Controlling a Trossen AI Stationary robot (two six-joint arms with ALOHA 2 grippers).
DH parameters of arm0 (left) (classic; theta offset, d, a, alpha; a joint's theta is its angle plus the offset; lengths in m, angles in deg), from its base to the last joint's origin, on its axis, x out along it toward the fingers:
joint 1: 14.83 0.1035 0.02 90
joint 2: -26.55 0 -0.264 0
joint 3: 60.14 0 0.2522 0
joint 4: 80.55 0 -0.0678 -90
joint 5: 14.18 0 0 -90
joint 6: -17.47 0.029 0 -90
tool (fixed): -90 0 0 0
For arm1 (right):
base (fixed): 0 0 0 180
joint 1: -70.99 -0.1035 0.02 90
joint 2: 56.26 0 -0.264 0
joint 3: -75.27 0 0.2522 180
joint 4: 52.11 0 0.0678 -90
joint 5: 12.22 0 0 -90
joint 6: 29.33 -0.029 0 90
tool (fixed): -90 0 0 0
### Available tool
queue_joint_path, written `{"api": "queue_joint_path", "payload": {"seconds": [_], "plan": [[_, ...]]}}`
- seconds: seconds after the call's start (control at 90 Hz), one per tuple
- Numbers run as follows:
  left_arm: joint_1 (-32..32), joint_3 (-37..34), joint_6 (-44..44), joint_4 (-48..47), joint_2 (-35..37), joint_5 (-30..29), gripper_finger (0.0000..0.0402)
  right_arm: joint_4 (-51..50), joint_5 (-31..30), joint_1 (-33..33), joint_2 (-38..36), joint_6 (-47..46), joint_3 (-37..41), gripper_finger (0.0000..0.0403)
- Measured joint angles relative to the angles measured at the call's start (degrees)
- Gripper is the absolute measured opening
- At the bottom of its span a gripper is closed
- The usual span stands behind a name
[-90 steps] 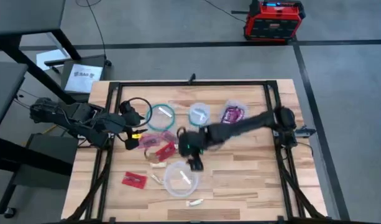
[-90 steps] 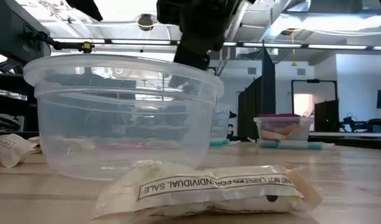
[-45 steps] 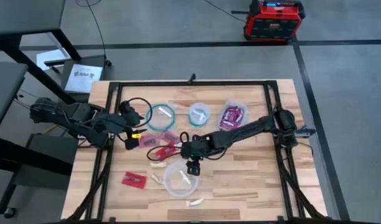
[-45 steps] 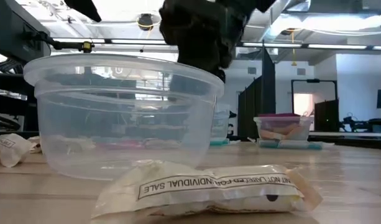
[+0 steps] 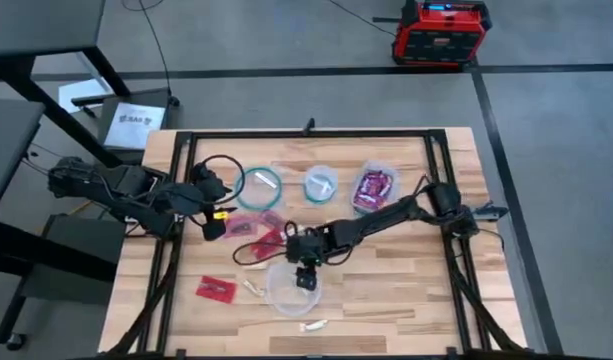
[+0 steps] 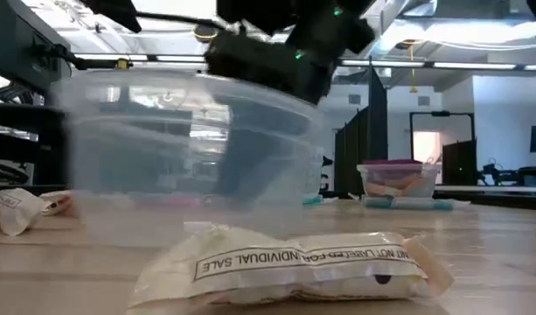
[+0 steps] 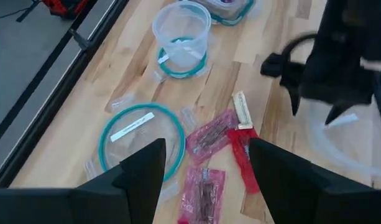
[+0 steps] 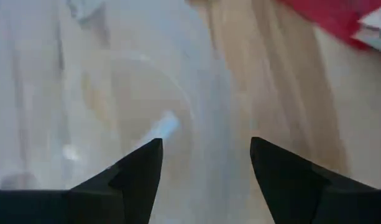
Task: Sort candy
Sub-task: Move the center transparent bin to the top left
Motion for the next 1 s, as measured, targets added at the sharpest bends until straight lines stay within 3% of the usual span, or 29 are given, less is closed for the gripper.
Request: {"api": "queue_joint_path", "payload": {"seconds": [0.189,0.233,0.489,0.722,0.867,1.0], "plan": [[0.0,0.0,-0.38,0.05,0.0,0.01,0.0219,-5.52,-0.4,1.44,0.16,3.46,-2.37,0.0037],[0.0,0.0,-0.38,0.05,0.0,0.01,0.0219,-7.69,-0.46,1.75,-0.43,5.34,-3.31,0.0016],[0.0,0.0,0.08,0.63,0.08,-0.39,0.0219,-11.81,-2.2,9.64,-4.82,13.88,-12.67,0.0003],[0.0,0.0,0.75,0.75,2.08,-11.61,0.0219,4.09,-1.75,22.39,-1.95,12.3,-13.86,0.0001],[0.02,0.0,2.04,2.38,3.29,-12.98,0.0219,15.84,1.38,26.95,1.1,8.28,-13.92,0.0001],[0.02,0.0,2.26,2.23,3.47,-12.98,0.0219,16.99,3.03,28.6,4.24,5.67,-15.84,0.0]]}}
